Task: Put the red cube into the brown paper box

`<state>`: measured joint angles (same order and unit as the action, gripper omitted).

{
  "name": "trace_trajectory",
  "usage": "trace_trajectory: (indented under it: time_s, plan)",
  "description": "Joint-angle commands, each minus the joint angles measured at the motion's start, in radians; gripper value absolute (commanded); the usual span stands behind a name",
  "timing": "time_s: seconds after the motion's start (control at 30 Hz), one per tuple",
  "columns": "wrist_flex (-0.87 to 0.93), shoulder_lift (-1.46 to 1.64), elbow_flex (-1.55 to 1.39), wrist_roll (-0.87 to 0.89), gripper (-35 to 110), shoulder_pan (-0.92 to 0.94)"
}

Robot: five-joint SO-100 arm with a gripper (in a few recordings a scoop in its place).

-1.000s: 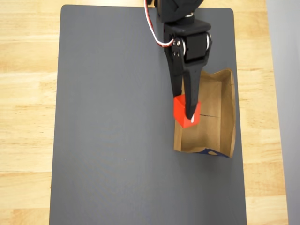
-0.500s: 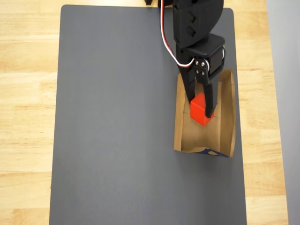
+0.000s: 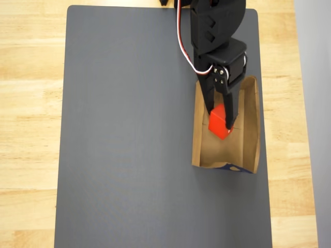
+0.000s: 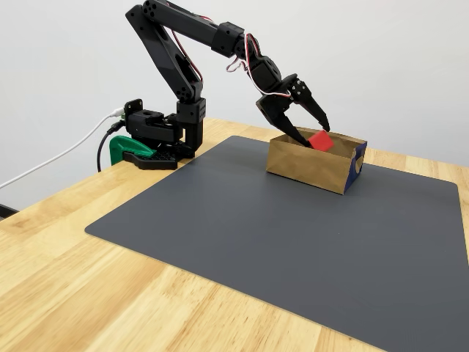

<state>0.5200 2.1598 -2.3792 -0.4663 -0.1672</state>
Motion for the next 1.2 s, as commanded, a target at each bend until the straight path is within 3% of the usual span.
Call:
trace_trajectory:
  time_s: [0.0, 0.17, 0.4, 0.8, 1.17]
  plan:
    - [0.017, 0.044, 0.002, -0.029, 31, -0.006]
    - [0.028, 0.103, -0.012, -0.084, 30, 0.003]
    - [0.049, 0.41, -0.146, -0.101, 0, 0.086]
    - [0.121, 0.738, -0.278, 0.229, 0, 0.281]
    - [0.38, 0.917, -0.293, 0.362, 0, 0.402]
